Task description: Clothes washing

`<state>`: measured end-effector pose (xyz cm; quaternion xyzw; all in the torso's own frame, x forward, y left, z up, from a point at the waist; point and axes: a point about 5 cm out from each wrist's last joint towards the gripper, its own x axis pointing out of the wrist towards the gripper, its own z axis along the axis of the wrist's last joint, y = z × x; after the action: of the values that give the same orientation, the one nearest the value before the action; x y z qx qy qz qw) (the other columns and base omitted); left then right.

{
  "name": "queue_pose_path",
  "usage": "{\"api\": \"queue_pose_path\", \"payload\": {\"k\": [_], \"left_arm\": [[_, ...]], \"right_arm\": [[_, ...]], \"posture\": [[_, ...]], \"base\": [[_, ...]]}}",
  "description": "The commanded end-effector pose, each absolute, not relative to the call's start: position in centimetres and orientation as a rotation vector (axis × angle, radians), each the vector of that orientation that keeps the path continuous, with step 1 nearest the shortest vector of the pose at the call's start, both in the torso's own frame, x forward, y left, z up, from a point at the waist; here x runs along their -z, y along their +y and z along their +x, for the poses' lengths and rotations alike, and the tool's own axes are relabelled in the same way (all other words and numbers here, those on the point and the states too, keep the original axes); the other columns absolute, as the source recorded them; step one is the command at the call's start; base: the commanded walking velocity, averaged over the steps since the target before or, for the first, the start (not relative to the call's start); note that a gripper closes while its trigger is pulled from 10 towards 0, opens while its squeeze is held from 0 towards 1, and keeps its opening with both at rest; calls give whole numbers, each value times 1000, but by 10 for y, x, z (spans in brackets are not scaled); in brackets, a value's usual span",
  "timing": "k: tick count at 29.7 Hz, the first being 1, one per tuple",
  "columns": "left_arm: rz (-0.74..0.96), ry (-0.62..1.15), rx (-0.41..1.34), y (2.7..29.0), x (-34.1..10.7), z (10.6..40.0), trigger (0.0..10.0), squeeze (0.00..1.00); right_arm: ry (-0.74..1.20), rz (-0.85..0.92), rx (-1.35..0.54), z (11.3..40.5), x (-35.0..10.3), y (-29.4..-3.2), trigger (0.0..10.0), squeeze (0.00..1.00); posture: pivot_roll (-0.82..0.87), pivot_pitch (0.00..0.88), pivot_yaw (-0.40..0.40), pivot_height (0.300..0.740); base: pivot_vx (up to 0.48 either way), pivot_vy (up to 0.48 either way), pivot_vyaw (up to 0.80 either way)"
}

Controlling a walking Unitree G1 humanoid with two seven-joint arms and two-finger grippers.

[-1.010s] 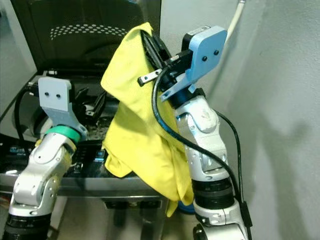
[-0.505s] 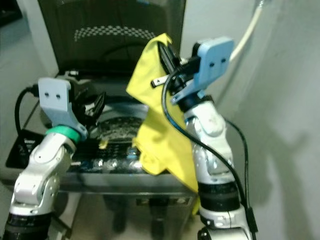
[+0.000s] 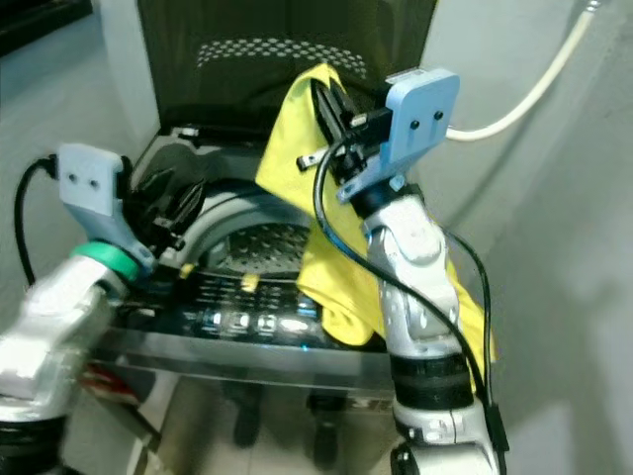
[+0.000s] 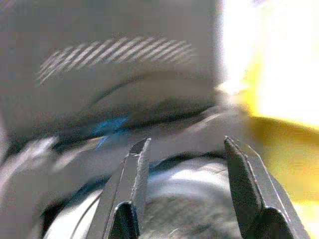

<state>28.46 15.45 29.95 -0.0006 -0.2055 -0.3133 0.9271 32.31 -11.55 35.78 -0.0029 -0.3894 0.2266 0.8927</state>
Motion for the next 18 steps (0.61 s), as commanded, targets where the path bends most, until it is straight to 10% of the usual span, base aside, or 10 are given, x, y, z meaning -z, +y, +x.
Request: {"api": "queue_pose_path", "payload": {"k": [1, 10, 18], "left_arm": [[-5, -444, 855, 152, -310, 263, 10000, 0], [-58, -304, 1193, 109, -278, 248, 10000, 0], [-128, -271, 1262, 64, -274, 301, 10000, 0]], "right_arm": [[-875, 4, -489, 321, -376, -116, 10000, 0], [-1044, 165, -642, 314, -455, -112, 10000, 0], [-1071, 268, -1025, 279, -469, -93, 10000, 0]], "posture": [[23, 2, 63, 740], [35, 6, 42, 740], [-20, 23, 70, 740]], "base": [[0, 0, 0], [0, 0, 0], [0, 0, 0]]}}
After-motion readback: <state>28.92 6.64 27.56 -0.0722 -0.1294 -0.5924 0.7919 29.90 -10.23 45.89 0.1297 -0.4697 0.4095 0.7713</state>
